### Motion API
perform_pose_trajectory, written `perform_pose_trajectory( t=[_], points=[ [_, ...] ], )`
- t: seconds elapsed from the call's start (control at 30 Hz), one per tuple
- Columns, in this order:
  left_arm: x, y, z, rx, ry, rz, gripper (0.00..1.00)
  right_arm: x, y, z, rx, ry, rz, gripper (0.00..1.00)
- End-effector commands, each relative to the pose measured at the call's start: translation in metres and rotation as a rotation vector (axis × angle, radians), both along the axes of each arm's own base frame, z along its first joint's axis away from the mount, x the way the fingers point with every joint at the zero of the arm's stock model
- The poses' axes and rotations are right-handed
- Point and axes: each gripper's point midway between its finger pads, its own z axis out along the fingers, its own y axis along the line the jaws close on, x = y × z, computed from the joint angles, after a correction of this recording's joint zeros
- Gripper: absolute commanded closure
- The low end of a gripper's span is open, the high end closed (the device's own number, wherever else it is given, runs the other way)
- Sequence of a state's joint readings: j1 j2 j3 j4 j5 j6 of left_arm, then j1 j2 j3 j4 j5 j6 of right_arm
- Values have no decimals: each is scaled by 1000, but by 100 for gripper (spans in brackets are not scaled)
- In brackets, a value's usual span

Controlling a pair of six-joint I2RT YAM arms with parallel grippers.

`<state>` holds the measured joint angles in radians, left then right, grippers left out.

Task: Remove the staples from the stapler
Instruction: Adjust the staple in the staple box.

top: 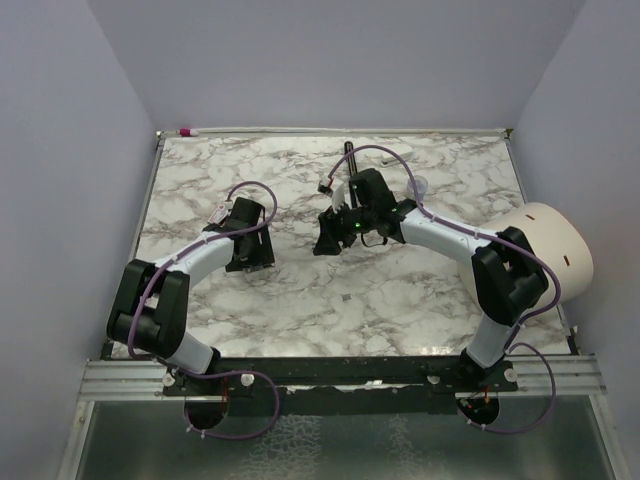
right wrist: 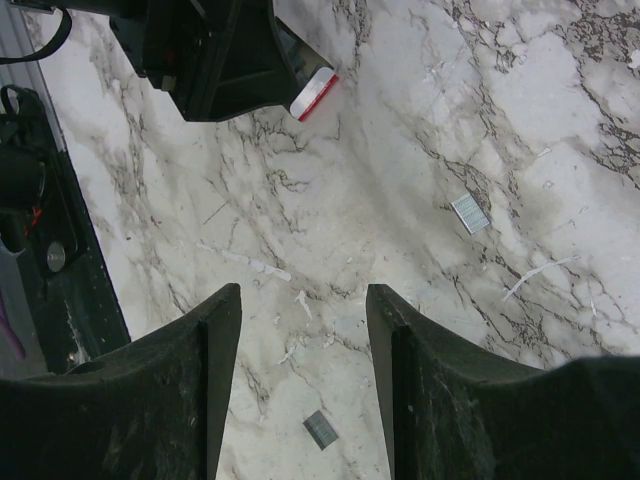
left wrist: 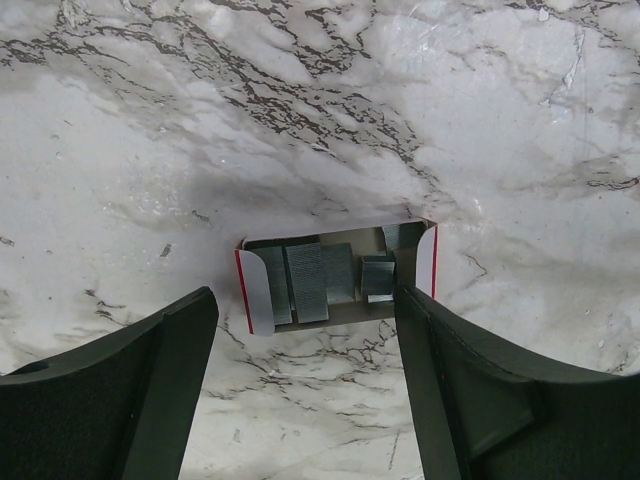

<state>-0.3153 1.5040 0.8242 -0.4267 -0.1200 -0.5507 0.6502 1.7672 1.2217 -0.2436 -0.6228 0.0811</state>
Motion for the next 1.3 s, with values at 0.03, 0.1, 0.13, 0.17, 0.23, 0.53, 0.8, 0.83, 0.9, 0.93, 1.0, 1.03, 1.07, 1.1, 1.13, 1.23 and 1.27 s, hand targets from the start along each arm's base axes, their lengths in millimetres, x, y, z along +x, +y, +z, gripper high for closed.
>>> perform_pose_trajectory(
  t=[0.03, 0.1, 0.13, 0.17, 0.23, 0.53, 0.8, 0.83, 0.9, 0.93, 1.0, 1.03, 1.07, 1.1, 1.13, 1.23, 1.27],
  points=[
    [6, -2, 0, -11, -5, 2, 25, 0, 2, 3, 13, -2, 19, 46],
    [6, -3, -1, -12, -2, 1, 24, 0, 2, 3, 13, -3, 21, 46],
    [6, -3, -1, -11, -2, 0, 24, 0, 2, 3, 13, -3, 20, 46],
    [6, -3, -1, -11, -1, 0, 24, 0, 2, 3, 13, -2, 20, 46],
    [6, -3, -1, -11, 0, 0, 24, 0, 2, 3, 14, -2, 21, 46],
    [3, 0, -1, -4, -3, 17, 28, -1, 2, 2, 13, 1, 22, 46],
    [4, -1, 1, -13, -13, 20, 35, -2, 2, 2, 15, 7, 26, 46],
    [4, -1, 1, -13, -12, 17, 35, -2, 2, 1, 14, 10, 26, 46],
    [3, -1, 1, -12, -10, 16, 35, -2, 3, 1, 16, 11, 27, 46],
    [4, -1, 2, -12, -13, 16, 35, -2, 3, 0, 15, 12, 27, 46],
    [4, -1, 4, -13, -16, 14, 33, -2, 2, 1, 16, 12, 28, 46],
    [4, -1, 5, -12, -18, 14, 32, -2, 3, 1, 16, 11, 28, 46],
    [4, -1, 6, -12, -21, 13, 30, -2, 3, 0, 15, 12, 27, 46],
    [5, -1, 8, -14, -27, 13, 29, -2, 3, 0, 15, 12, 27, 46],
    [6, -1, 11, -14, -33, 14, 28, -2, 3, 0, 16, 12, 27, 46],
    [7, 1, 17, -10, -47, 17, 23, -2, 3, 0, 15, 13, 26, 46],
    [7, 1, 20, -9, -55, 17, 23, -2, 2, 0, 15, 13, 25, 46]
  ],
)
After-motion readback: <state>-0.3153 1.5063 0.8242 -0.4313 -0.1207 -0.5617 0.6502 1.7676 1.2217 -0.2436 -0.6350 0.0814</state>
